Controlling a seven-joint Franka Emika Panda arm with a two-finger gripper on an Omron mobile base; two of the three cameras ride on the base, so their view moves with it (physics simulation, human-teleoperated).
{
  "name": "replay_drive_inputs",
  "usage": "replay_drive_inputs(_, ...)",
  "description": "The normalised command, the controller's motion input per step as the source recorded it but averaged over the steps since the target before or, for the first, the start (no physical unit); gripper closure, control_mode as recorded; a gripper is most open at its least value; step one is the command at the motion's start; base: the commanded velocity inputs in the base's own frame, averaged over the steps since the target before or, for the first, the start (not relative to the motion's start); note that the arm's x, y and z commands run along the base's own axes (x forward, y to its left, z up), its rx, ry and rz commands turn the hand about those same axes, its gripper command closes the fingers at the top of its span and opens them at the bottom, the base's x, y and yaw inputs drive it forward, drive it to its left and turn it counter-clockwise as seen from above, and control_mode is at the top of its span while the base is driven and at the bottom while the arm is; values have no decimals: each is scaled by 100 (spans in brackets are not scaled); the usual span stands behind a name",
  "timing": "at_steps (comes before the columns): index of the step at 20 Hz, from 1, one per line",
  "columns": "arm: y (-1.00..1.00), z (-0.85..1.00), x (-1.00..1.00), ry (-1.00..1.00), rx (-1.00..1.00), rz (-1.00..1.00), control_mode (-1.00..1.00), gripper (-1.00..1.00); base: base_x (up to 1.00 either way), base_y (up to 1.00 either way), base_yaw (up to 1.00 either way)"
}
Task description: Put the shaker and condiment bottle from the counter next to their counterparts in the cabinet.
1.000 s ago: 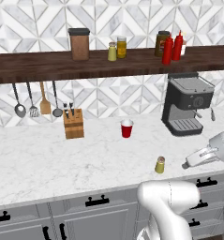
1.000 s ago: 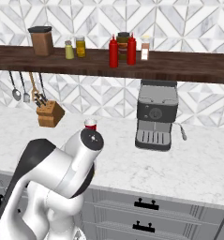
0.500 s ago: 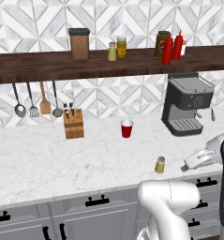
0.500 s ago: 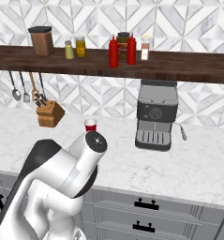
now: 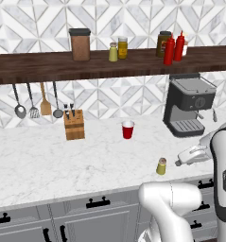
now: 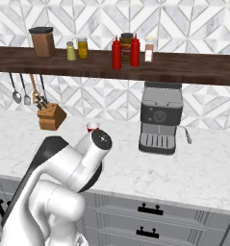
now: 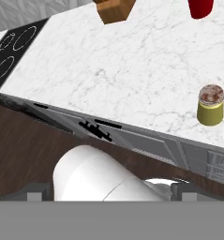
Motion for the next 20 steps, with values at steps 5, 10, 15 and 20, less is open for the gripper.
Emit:
replay_drive_inputs(5,4,-13,4,3,0,0,-100,-100,0,0,0)
replay_drive_inputs(10,0,-32,11,5,0,0,-100,-100,0,0,0)
replay_drive_inputs(15,0,-31,33,5,0,0,-100,-100,0,0,0)
replay_drive_inputs(20,0,-14,24,2,0,0,-100,-100,0,0,0)
